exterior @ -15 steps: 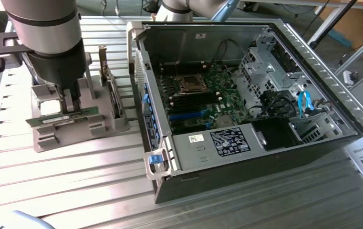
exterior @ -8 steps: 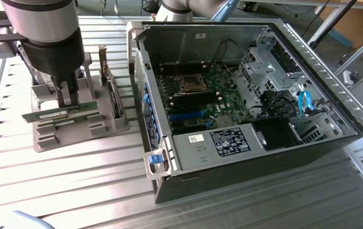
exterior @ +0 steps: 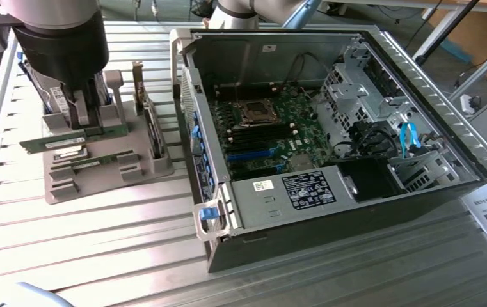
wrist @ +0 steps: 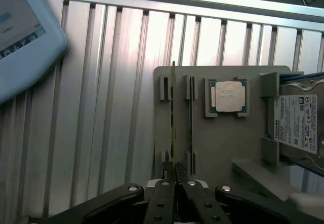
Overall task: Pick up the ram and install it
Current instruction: 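Pick up the ram and move it above insertion slot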
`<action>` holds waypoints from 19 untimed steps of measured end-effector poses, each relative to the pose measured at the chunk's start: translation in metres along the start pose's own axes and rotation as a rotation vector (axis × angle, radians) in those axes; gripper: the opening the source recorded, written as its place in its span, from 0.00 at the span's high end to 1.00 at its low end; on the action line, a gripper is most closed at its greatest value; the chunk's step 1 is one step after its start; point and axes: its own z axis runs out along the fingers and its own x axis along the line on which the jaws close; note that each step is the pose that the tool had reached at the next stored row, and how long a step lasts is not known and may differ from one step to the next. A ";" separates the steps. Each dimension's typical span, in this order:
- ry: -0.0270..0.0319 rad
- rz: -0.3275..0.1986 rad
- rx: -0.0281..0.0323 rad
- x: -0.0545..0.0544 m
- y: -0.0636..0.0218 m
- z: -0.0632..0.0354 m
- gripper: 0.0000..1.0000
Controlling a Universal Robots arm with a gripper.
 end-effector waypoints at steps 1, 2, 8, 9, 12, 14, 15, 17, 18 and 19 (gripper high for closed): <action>0.0000 0.000 0.0000 0.000 0.0001 -0.0024 0.88; 0.0000 0.000 0.0000 0.000 0.0002 -0.0046 0.88; 0.0000 0.000 0.0000 0.000 0.0008 -0.0180 0.88; 0.0001 0.000 -0.0001 0.000 0.0009 -0.0202 0.88; 0.0000 0.000 0.0001 -0.001 0.0011 -0.0263 0.88; -0.0001 0.000 0.0001 -0.001 0.0013 -0.0304 0.88; 0.0000 0.000 -0.0001 -0.001 0.0014 -0.0326 0.88; 0.0000 0.000 0.0000 -0.001 0.0016 -0.0374 0.88; 0.0000 0.000 0.0000 -0.001 0.0017 -0.0398 0.88; 0.0000 0.000 0.0000 -0.001 0.0018 -0.0422 0.88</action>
